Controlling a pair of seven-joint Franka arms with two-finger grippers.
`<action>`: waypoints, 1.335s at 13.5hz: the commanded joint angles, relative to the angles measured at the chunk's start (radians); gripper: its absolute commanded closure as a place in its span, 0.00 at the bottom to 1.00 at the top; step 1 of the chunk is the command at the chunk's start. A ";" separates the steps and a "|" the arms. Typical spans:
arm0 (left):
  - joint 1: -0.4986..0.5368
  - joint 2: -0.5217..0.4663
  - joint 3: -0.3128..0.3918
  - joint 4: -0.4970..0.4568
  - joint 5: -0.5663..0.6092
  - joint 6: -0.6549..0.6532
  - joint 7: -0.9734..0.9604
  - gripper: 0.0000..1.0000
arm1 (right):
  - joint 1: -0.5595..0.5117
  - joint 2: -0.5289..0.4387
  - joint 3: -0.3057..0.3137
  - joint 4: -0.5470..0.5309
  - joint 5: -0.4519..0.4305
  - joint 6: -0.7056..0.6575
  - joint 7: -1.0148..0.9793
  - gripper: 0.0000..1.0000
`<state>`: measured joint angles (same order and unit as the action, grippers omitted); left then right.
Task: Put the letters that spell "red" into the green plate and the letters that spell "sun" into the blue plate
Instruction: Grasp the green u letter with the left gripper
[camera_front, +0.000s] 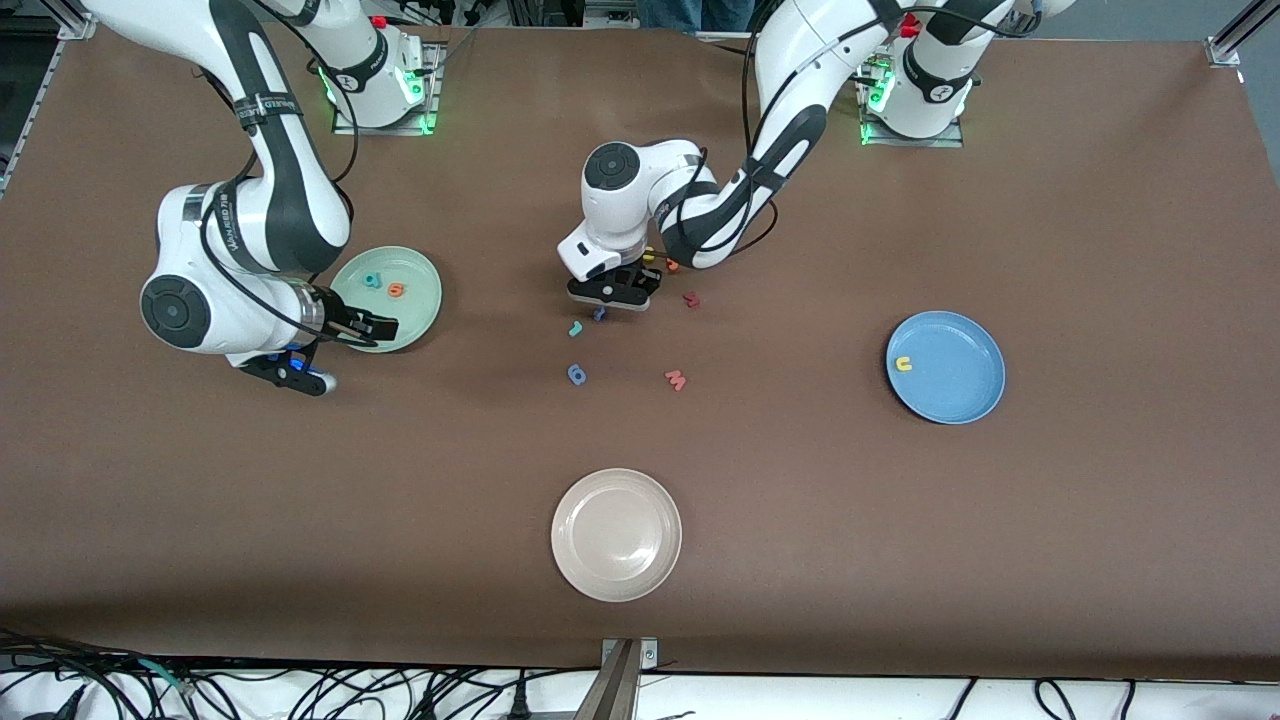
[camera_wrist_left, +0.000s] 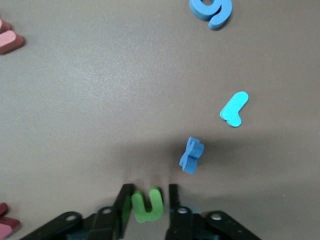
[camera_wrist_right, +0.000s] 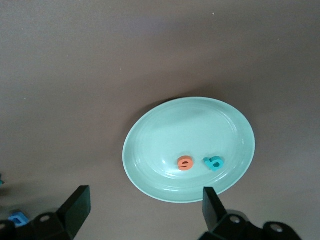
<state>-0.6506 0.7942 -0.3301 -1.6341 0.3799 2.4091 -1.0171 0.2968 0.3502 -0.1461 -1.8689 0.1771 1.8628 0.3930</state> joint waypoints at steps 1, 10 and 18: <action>-0.007 0.023 0.000 0.025 0.036 -0.007 -0.031 0.70 | 0.002 0.009 0.002 0.019 -0.013 -0.019 0.017 0.01; 0.120 -0.081 -0.027 0.072 -0.005 -0.166 -0.011 0.73 | 0.051 0.004 0.011 0.043 -0.004 -0.027 0.139 0.01; 0.388 -0.161 -0.030 0.072 -0.068 -0.337 0.245 0.72 | 0.339 0.088 0.013 0.057 0.041 0.143 0.542 0.01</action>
<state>-0.3242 0.6694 -0.3459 -1.5452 0.3428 2.1011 -0.8552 0.5812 0.3811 -0.1241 -1.8345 0.1902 1.9477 0.8586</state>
